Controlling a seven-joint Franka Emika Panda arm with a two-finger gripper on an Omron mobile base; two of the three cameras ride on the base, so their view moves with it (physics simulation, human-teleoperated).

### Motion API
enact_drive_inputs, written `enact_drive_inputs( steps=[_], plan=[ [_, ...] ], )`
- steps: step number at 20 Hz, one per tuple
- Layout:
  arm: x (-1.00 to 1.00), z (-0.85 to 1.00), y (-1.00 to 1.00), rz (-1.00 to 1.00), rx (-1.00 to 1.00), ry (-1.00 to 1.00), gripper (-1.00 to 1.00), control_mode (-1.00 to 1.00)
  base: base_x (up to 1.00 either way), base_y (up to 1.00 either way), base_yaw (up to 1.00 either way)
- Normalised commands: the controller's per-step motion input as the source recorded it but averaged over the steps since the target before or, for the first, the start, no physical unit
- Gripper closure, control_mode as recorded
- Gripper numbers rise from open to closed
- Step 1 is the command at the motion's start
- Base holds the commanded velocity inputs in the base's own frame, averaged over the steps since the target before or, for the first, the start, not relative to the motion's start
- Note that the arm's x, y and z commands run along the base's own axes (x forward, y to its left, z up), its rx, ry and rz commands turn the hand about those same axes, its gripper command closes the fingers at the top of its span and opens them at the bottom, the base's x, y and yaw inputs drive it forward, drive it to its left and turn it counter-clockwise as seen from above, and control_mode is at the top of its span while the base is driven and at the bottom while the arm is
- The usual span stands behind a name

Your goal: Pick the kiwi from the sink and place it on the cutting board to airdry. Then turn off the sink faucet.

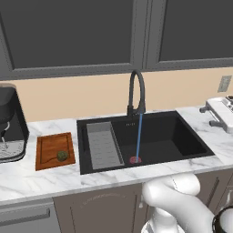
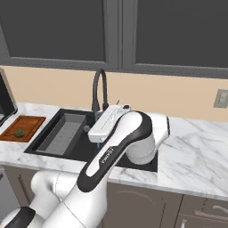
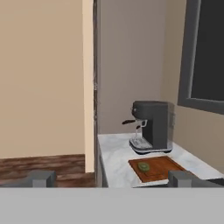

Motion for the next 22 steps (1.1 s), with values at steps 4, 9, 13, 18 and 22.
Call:
enact_drive_inputs(
  steps=[4,9,13,18,22],
  plan=[
    [0.50,-0.33,-0.14,0.00,0.00,0.00,-1.00,-1.00,0.00,0.00,0.00],
    [0.46,-0.30,-0.19,0.00,0.01,0.00,-1.00,-1.00,0.00,0.00,0.00],
    [0.41,-0.10,-0.12,0.00,0.02,0.00,-1.00,-1.00,0.00,0.00,0.00],
    [0.56,-0.03,-0.25,0.01,0.03,0.00,-1.00,-1.00,0.00,0.00,0.00],
    [0.50,-0.03,-0.22,0.03,0.03,0.00,-1.00,-1.00,0.00,0.00,0.00]
  ],
)
